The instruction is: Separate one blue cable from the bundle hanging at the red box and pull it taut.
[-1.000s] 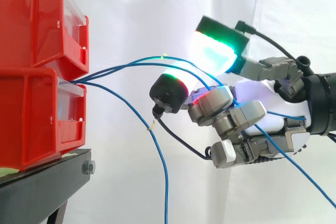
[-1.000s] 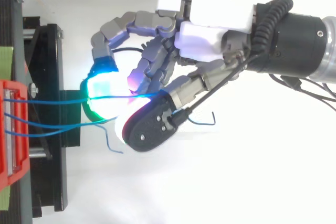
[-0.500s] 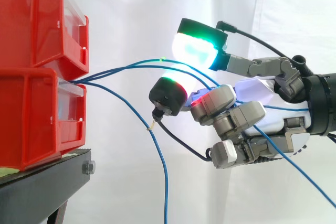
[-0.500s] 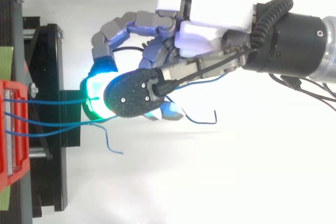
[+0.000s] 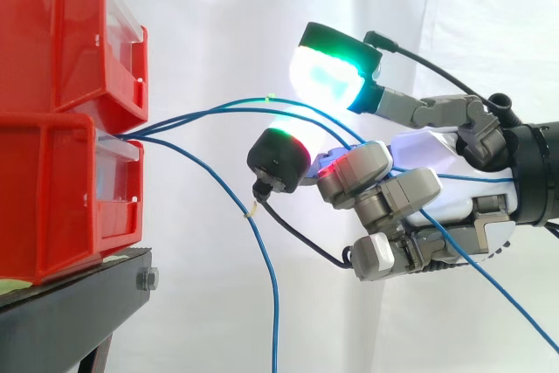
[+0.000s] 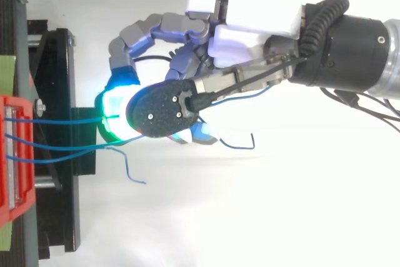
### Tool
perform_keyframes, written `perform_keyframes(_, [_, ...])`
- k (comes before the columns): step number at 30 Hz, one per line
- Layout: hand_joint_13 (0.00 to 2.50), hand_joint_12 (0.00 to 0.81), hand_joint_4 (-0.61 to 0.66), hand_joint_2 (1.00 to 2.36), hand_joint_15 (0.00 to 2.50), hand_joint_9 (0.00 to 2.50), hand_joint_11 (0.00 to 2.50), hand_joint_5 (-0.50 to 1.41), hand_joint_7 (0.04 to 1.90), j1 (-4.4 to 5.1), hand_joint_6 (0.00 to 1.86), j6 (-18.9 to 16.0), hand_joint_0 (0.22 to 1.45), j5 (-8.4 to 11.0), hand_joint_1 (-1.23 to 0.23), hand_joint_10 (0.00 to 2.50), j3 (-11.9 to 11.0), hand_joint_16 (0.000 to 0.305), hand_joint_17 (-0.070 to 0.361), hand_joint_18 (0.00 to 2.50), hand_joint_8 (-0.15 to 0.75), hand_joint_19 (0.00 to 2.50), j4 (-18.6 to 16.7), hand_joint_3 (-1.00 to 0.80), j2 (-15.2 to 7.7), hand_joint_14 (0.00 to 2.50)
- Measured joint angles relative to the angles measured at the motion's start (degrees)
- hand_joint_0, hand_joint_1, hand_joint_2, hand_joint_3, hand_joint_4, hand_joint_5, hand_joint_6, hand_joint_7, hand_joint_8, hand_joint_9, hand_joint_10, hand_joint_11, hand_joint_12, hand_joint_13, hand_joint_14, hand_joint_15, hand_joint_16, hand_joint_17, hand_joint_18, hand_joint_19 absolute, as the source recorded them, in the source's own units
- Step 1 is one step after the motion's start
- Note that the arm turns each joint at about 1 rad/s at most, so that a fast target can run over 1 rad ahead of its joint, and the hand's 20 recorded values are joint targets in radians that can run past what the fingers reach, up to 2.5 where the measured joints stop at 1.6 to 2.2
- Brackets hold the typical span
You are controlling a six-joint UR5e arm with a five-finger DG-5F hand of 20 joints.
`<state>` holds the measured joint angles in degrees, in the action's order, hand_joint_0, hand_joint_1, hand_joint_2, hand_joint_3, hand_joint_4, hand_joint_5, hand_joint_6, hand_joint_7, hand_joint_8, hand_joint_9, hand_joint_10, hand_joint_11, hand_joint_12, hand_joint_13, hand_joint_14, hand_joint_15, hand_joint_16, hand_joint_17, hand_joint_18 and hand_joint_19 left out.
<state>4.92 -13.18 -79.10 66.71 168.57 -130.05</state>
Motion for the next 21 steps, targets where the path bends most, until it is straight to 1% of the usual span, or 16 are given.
perform_keyframes(3, [1.33,0.385,0.08,1.00,1.50,1.18,1.40,-0.17,1.13,0.00,0.76,0.00,0.50,0.00,-0.64,0.02,0.00,0.058,0.131,0.96,0.294,0.79,0.00,-0.50,0.00,0.01])
perform_keyframes(6, [1.32,0.370,0.05,1.00,1.50,1.17,1.40,-0.17,1.18,0.01,0.76,0.00,0.55,0.00,-0.70,0.02,0.02,0.056,0.125,0.93,0.281,0.80,0.00,-0.50,-0.01,0.02])
perform_keyframes(9, [1.31,0.358,0.03,1.01,1.51,1.17,1.42,-0.17,1.19,0.04,0.80,0.00,0.60,0.00,-0.75,0.02,0.02,0.053,0.120,0.92,0.269,0.81,0.00,-0.36,-0.02,0.02])
perform_keyframes(11, [1.31,0.359,0.00,1.01,1.51,1.17,1.42,-0.18,1.19,0.04,0.82,0.00,0.60,-0.03,-0.75,0.02,0.02,0.053,0.119,0.92,0.270,0.80,0.00,-0.29,-0.02,0.02])
perform_keyframes(13, [1.31,0.357,-0.05,1.02,1.50,1.18,1.42,-0.18,1.21,0.06,0.84,0.00,0.59,-0.06,-0.75,0.02,0.02,0.053,0.119,0.92,0.266,0.80,0.00,-0.19,-0.02,0.02])
perform_keyframes(14, [1.32,0.372,-0.07,1.02,1.50,1.18,1.41,-0.17,1.21,0.06,0.84,0.00,0.58,-0.06,-0.75,0.02,0.02,0.054,0.122,0.93,0.276,0.79,0.00,-0.15,-0.01,0.02])
perform_keyframes(18, [1.33,0.406,-0.11,1.02,1.47,1.22,1.40,-0.16,1.21,0.04,0.85,0.00,0.58,-0.08,-0.76,0.01,0.04,0.059,0.132,0.98,0.289,0.76,0.00,-0.06,-0.02,0.02])
perform_keyframes(21, [1.29,0.415,-0.15,1.02,1.41,1.22,1.40,-0.16,1.22,0.04,0.86,0.00,0.58,-0.09,-0.76,0.01,0.06,0.059,0.133,0.98,0.290,0.75,0.00,-0.05,-0.02,0.02])
